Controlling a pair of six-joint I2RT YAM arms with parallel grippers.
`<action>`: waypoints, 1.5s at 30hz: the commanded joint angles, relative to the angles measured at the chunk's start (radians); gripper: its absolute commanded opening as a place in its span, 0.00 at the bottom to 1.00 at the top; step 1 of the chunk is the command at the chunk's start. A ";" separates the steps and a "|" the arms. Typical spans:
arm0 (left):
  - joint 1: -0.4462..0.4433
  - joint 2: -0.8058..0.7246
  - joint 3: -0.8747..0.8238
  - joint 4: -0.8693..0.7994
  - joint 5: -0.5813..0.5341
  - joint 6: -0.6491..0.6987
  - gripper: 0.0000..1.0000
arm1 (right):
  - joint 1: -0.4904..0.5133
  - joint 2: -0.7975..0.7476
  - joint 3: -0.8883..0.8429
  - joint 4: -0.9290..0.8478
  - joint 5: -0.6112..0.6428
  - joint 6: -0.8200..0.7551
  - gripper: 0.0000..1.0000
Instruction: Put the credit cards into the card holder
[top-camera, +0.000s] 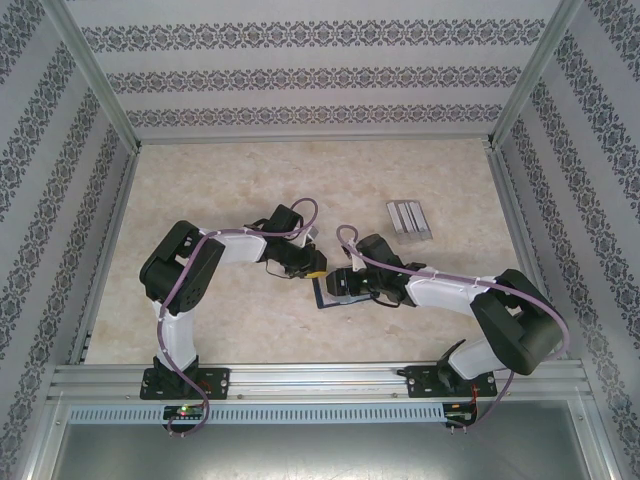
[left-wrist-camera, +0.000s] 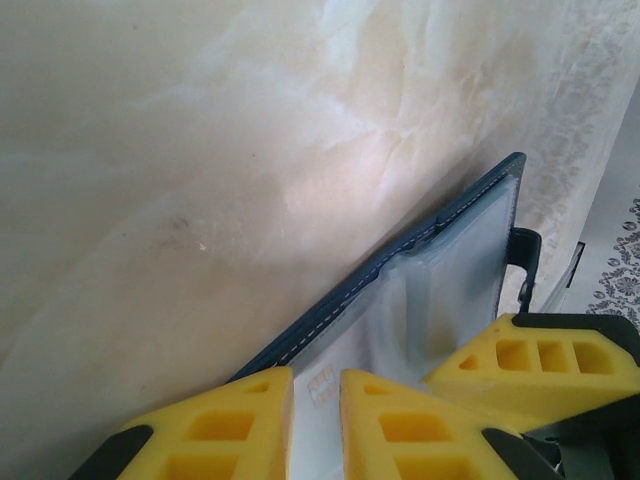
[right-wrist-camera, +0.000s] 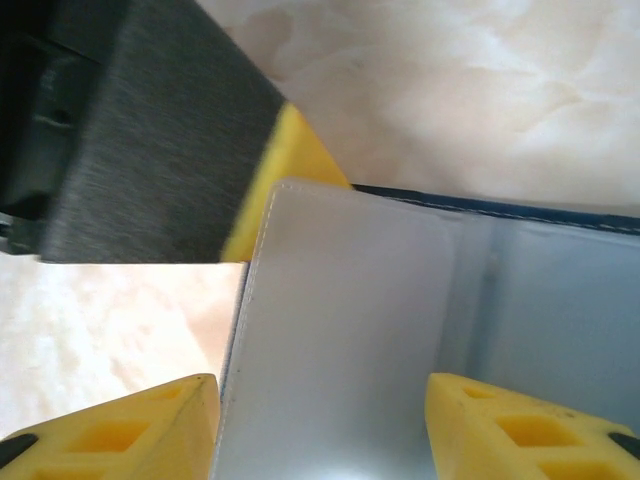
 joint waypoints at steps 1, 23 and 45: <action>0.012 0.016 0.012 -0.023 0.004 0.006 0.21 | 0.031 0.009 0.040 -0.136 0.132 -0.065 0.56; 0.021 -0.028 0.029 -0.066 -0.034 0.029 0.41 | -0.009 -0.043 0.000 -0.078 0.032 -0.089 0.14; -0.066 0.055 0.182 -0.281 -0.193 0.141 0.48 | -0.056 -0.096 -0.049 -0.044 -0.012 -0.082 0.13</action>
